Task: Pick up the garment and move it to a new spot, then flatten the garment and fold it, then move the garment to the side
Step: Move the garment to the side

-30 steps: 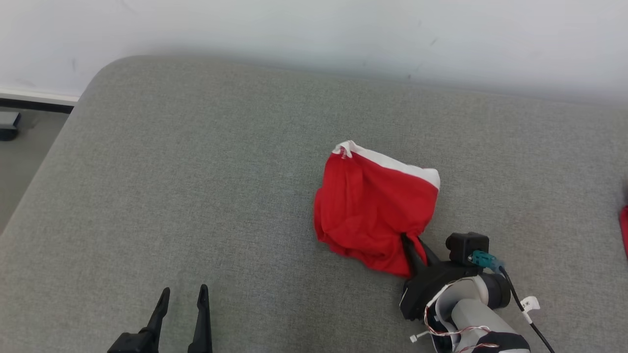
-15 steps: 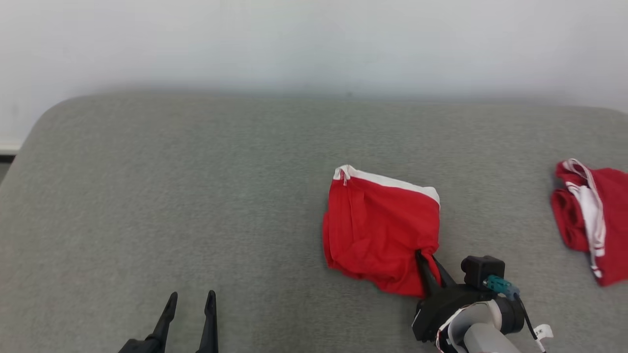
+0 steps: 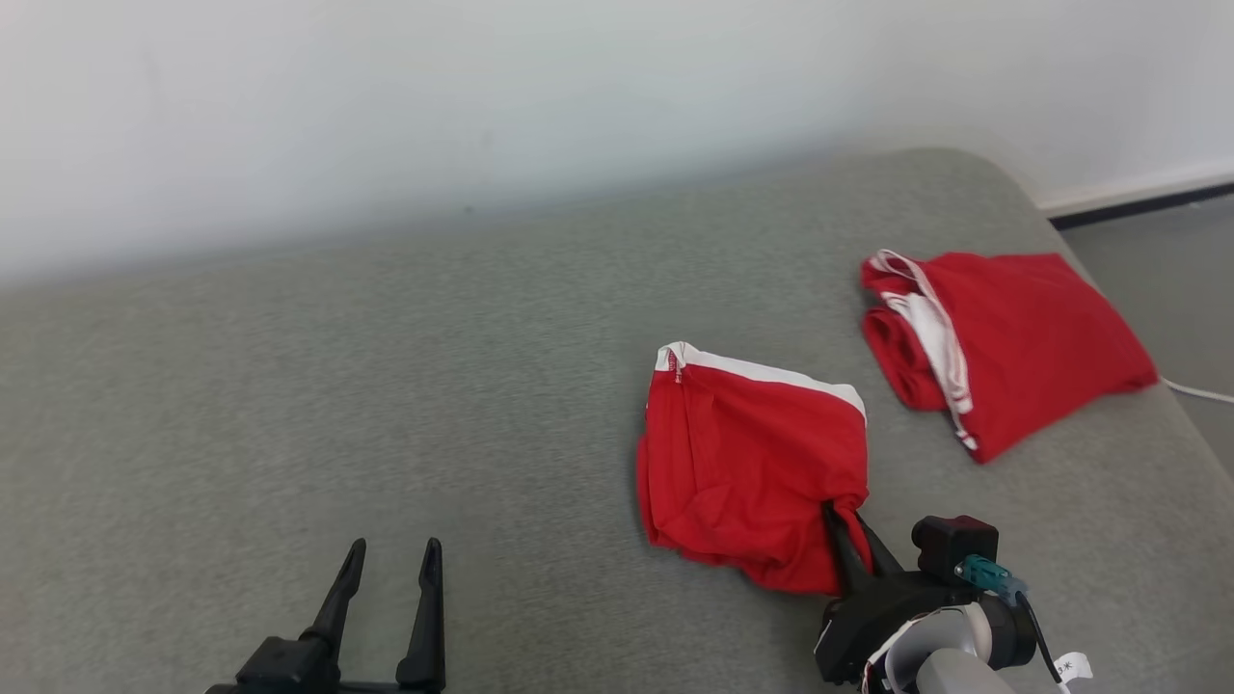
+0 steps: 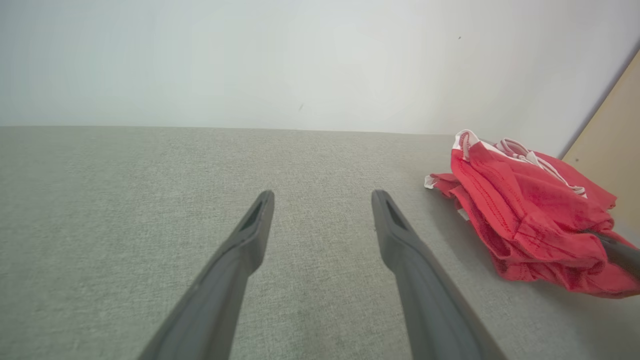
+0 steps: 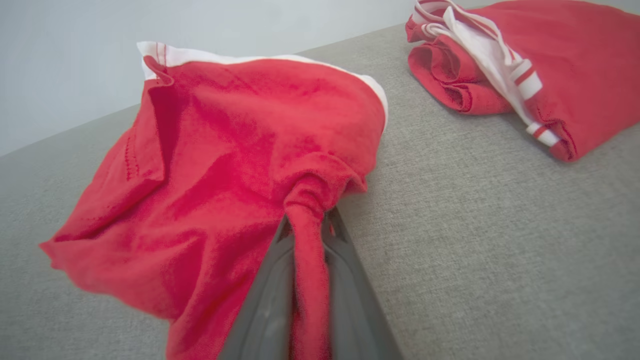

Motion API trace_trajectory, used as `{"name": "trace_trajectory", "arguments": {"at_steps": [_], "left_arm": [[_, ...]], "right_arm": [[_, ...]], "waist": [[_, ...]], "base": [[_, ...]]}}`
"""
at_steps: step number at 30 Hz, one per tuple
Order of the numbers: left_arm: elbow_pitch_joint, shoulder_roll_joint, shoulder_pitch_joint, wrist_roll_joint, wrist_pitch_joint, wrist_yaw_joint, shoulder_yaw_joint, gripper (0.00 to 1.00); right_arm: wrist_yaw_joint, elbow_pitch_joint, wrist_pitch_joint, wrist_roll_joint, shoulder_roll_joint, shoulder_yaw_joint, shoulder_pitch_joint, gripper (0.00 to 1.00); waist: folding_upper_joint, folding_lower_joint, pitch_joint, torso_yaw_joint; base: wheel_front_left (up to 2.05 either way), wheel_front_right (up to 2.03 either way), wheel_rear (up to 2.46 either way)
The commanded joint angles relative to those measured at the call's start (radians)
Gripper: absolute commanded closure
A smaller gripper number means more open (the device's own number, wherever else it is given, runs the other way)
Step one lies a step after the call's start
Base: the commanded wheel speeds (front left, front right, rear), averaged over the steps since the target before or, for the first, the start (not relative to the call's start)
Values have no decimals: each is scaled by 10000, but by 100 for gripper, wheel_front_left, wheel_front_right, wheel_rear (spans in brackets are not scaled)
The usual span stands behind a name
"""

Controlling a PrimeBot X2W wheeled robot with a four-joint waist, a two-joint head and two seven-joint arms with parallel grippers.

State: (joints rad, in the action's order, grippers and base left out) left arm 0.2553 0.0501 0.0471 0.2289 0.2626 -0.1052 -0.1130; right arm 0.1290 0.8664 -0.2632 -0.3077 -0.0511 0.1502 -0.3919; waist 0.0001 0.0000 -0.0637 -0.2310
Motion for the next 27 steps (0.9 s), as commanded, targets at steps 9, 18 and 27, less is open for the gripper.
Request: {"name": "trace_trajectory", "arguments": {"at_steps": [9, 18, 27], "left_arm": [[54, 14, 358, -233, 28, -71, -51, 0], [85, 14, 596, -390, 28, -172, -121, 0], [148, 14, 755, -445, 28, -234, -159, 0]], "right_arm": [[21, -260, -9, -256, 13, 414, 25, 100], [21, -322, -8, -283, 10, 303, -102, 100], [21, -547, -10, 1154, -91, 139, -1250, 100]], "waist": [[-1, 0, -515, -1601], [-1, 0, -833, -1594], [-1, 0, -1191, -1079]], "base": [[0, 0, 0], [0, 0, 0], [0, 0, 0]]}}
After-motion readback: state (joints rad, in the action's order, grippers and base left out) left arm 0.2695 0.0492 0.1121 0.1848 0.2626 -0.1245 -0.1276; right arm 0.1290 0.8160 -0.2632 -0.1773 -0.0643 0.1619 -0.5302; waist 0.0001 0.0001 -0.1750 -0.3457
